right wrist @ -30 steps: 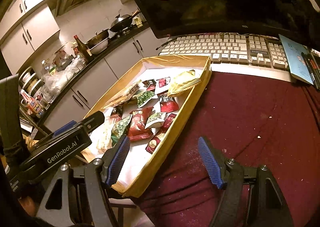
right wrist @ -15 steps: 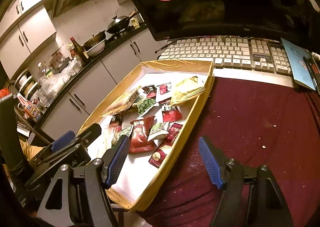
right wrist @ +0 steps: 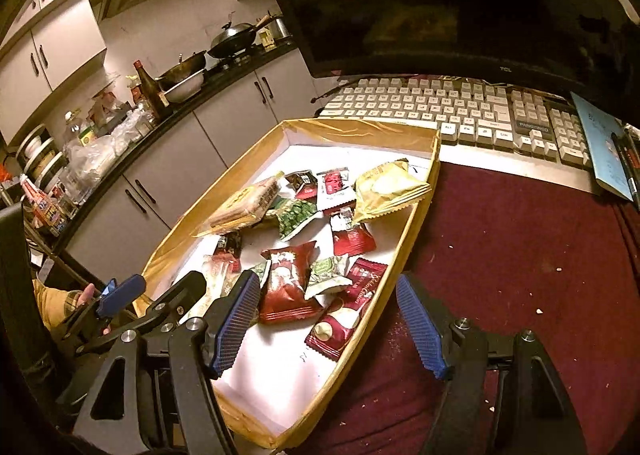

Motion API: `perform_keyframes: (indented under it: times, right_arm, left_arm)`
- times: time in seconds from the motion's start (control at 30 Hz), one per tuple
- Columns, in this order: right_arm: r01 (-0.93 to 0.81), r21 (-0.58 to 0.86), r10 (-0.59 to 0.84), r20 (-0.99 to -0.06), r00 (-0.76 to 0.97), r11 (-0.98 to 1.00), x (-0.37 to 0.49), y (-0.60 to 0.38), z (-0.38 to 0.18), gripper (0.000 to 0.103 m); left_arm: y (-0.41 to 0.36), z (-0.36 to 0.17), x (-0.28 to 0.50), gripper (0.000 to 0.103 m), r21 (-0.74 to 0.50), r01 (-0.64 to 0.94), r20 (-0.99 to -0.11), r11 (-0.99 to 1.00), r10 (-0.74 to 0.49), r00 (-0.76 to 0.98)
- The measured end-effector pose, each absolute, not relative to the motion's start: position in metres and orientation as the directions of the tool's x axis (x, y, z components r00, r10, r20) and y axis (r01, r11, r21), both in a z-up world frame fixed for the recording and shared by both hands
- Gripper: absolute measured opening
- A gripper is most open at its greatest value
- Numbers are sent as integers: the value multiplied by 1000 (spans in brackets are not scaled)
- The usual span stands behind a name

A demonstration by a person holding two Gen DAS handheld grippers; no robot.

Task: Organize snacks

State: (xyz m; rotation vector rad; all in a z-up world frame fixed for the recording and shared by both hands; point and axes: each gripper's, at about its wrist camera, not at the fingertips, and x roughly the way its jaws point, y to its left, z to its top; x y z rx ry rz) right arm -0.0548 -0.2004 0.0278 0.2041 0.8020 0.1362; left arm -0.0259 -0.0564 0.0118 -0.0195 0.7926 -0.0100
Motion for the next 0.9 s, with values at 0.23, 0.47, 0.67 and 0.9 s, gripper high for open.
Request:
perform_keyframes:
  times: [0.23,0.47,0.67,0.9]
  right_arm:
    - [-28,229,187,-709,680,973,-56,-204,26,73]
    - [-23,228,182,-708,682,973,-57,-206,26,73]
    - [-29,223,182,-710,680,974,-56,-204,26,73]
    - [-32,222,184,-707,683,974,-55,-201,29,73]
  left_arm:
    - [-60,10,-27,81,-5,4,-723,1000,-6,690]
    - [-60,8,-26,81,1,0,-732,1000,0,681]
    - [-63,7,-26,81,17,9,-734,1000,7,679]
    - [-64,5,-26,81,11,11,-736,1000,0,677]
